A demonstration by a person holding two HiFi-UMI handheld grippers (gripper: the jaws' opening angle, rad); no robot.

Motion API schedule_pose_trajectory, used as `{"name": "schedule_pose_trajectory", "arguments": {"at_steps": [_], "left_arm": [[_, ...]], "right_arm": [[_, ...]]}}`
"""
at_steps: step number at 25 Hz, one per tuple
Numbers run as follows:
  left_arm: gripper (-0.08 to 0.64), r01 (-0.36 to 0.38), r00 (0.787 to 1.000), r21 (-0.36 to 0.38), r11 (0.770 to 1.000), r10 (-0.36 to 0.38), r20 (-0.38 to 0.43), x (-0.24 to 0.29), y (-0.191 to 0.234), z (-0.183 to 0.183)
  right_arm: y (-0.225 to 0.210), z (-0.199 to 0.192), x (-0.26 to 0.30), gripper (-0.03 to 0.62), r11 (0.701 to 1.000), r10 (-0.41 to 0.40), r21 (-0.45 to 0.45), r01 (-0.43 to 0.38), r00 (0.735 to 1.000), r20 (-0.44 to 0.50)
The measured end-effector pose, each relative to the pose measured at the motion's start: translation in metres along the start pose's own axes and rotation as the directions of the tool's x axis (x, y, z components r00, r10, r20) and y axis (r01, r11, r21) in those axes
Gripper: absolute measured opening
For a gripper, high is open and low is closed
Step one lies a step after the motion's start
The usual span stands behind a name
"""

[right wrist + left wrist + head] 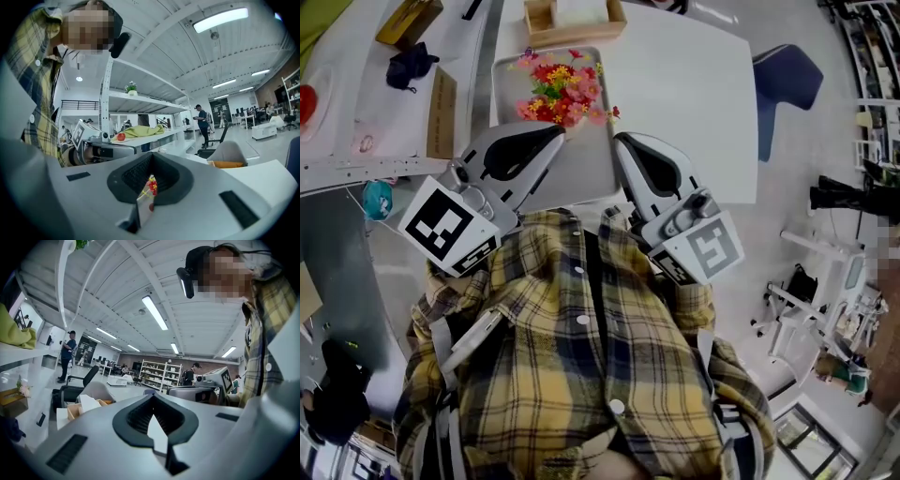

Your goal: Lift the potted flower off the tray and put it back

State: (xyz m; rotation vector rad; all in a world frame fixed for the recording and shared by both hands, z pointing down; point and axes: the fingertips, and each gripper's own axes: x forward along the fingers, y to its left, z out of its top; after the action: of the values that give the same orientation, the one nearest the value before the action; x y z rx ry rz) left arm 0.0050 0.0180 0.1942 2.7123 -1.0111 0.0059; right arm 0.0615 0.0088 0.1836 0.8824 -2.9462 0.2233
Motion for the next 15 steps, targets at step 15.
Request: {"name": "schedule_pose_trajectory", "arguments": {"at_steps": [15], "left_arm": [[0.008, 0.008, 1.000, 0.002, 1.000, -0.008, -0.024, 0.0014, 0.0016, 0.0005]], "right_arm": [[0.0028, 0.0061, 0.0073, -0.003, 1.000, 0.012, -0.022, -0.012, 1.000, 0.002]]}}
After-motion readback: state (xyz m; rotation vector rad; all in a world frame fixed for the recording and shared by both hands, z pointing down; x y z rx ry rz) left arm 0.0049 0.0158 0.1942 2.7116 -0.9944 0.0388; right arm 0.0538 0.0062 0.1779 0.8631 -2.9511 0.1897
